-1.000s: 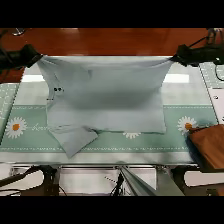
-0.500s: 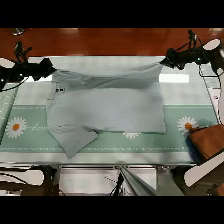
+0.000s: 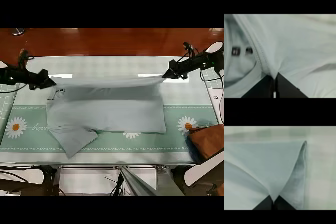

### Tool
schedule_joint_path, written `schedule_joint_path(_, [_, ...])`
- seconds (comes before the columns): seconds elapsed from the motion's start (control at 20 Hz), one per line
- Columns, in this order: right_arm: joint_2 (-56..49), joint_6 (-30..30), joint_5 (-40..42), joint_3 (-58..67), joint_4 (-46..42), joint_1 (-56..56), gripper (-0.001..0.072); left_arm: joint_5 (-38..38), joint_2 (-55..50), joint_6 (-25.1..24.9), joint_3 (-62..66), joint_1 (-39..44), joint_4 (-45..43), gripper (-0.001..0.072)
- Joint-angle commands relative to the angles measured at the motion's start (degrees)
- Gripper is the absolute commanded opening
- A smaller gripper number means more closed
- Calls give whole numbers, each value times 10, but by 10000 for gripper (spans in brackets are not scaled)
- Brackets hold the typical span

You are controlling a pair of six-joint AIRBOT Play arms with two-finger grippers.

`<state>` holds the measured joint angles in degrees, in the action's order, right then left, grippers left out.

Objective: Fold the shirts.

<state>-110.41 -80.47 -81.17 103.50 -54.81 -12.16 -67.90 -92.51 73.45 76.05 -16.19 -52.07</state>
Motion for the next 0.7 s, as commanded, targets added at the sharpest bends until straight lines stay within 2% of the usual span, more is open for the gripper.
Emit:
schedule_joint_path(0.0, [0, 4, -11, -44, -27, 12, 25, -3, -1, -4, -68, 5, -39, 25])
schedule_joint_path(0.05, [0, 4, -2, -57, -27, 19, 26, 10, -1, -3, -82, 5, -39, 26])
schedule_joint_path(0.1, [0, 1, 6, -65, -27, 26, 109, 16, -1, -2, -85, 5, -39, 115])
schedule_joint_path(0.15, [0, -5, 1, -66, -27, 31, 421, 11, 0, -1, -82, 4, -39, 444])
schedule_joint_path(0.2, [5, 0, -10, -65, -26, 31, 623, -14, 1, 1, -70, 0, -46, 706])
schedule_joint_path(0.4, [73, -1, -50, -69, -44, -14, 623, -147, 24, 7, -32, -56, -71, 706])
schedule_joint_path(0.5, [137, 3, -35, -112, -45, -41, 623, -157, 71, 6, -76, -98, -71, 706])
schedule_joint_path(0.65, [264, 19, 44, -274, -35, -61, 623, -151, 150, -28, -203, -163, -72, 706])
